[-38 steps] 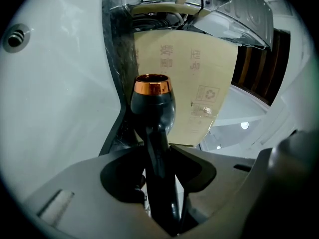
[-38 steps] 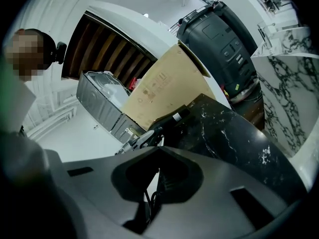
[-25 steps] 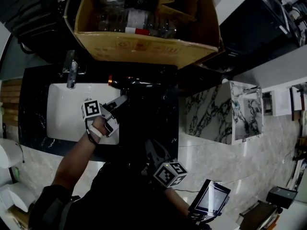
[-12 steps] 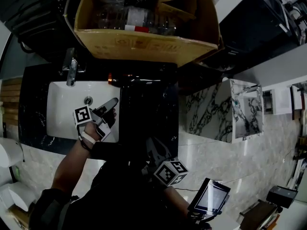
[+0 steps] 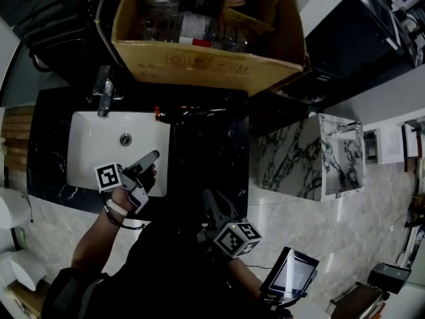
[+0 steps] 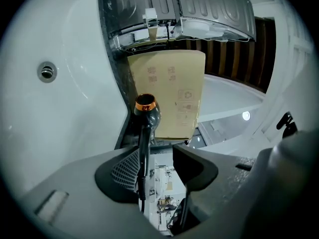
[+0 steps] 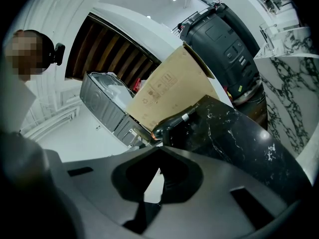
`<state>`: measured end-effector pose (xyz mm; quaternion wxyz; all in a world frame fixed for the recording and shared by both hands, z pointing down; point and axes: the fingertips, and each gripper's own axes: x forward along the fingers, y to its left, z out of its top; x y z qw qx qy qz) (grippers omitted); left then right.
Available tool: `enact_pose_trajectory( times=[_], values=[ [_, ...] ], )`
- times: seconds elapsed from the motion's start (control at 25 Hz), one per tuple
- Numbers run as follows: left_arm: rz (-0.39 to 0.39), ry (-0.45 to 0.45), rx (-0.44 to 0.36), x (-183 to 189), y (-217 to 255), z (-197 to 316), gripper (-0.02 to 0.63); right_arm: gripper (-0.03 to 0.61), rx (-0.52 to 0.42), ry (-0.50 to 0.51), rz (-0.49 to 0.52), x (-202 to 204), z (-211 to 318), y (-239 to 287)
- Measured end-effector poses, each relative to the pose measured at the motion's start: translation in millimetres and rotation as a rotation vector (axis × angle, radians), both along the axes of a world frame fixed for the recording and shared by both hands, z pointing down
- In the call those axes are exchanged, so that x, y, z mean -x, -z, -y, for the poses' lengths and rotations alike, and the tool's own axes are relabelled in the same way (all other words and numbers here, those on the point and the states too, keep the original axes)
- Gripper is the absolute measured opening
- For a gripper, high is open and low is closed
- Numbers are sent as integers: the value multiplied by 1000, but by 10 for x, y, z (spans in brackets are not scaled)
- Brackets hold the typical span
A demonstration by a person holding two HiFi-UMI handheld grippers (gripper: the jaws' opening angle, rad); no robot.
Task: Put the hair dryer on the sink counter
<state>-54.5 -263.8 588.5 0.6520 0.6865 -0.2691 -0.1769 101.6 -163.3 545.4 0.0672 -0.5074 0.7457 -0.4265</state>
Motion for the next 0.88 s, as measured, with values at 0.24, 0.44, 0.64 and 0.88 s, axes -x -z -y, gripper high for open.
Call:
enact_pose_trajectory(
  times=[0.24,0.44,0.64,0.88],
  values=[
    [37,-53,-93,-76,297,-185,192,-5,-15,10,-7,45,-3,47],
    [130,-94,-191,-103,535,-345,192,-5,-41,22,-9,99,22,151],
    [199,-106,-260,-128,690,-532,192,-5,-98,52,-56,161,58,307],
    [309,-96,-346,-144,801,-687,192,-5,-170,92,-155,241,82,488]
  ],
)
